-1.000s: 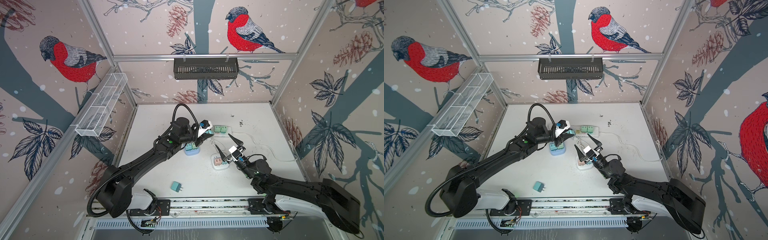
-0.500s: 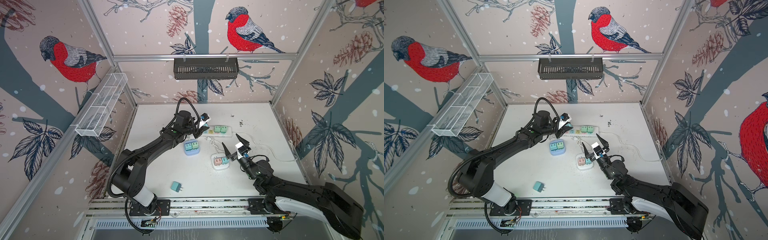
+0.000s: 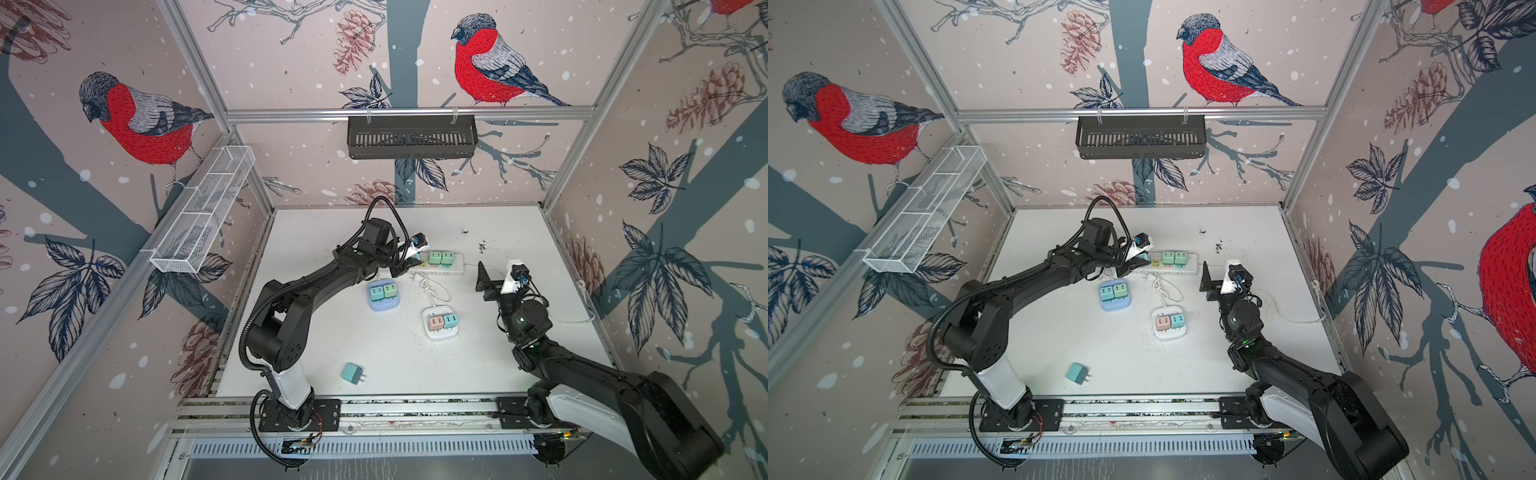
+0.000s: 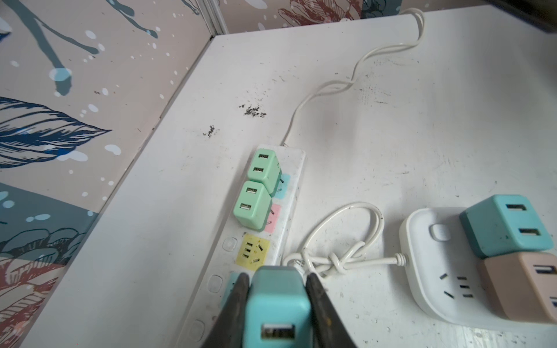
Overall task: Insert the plug
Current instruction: 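Carry the teal adapter with the left gripper over the strip while the right withdraws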
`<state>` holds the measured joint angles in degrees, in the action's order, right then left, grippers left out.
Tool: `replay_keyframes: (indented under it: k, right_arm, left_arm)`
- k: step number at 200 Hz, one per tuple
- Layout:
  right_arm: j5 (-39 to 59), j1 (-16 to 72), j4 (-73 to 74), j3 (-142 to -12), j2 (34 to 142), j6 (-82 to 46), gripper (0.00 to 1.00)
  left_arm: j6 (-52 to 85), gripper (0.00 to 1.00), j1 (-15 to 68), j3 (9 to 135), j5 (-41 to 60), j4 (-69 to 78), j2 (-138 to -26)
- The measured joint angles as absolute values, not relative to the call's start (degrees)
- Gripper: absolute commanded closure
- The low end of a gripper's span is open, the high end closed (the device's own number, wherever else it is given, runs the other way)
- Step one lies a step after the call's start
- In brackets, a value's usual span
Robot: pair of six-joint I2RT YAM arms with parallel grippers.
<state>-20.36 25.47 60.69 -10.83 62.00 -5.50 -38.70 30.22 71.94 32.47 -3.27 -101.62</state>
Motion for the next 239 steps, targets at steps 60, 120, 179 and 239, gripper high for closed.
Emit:
replay_keyframes:
  k: [60, 120, 179, 239]
  right_arm:
    - [-28.1, 25.1, 53.3, -20.2, 72.4, -19.2, 0.05]
    - [-36.0, 34.3, 49.9, -36.9, 91.9, -24.1, 0.01]
    - [-40.2, 34.6, 47.3, -50.3, 103.9, -31.4, 0.18]
    - [-47.2, 37.3, 40.6, -66.1, 118.2, -33.4, 0.17]
  left_arm:
    - [-43.1, 1.00, 30.2, 77.2, 33.1, -7.0, -108.4]
    - [-47.5, 1.00, 30.1, 80.7, 34.3, -9.2, -113.1]
    - [-48.2, 1.00, 28.8, 83.4, 34.5, -10.3, -115.9]
    - [-44.7, 1.00, 26.5, 81.5, 34.1, -7.9, -114.2]
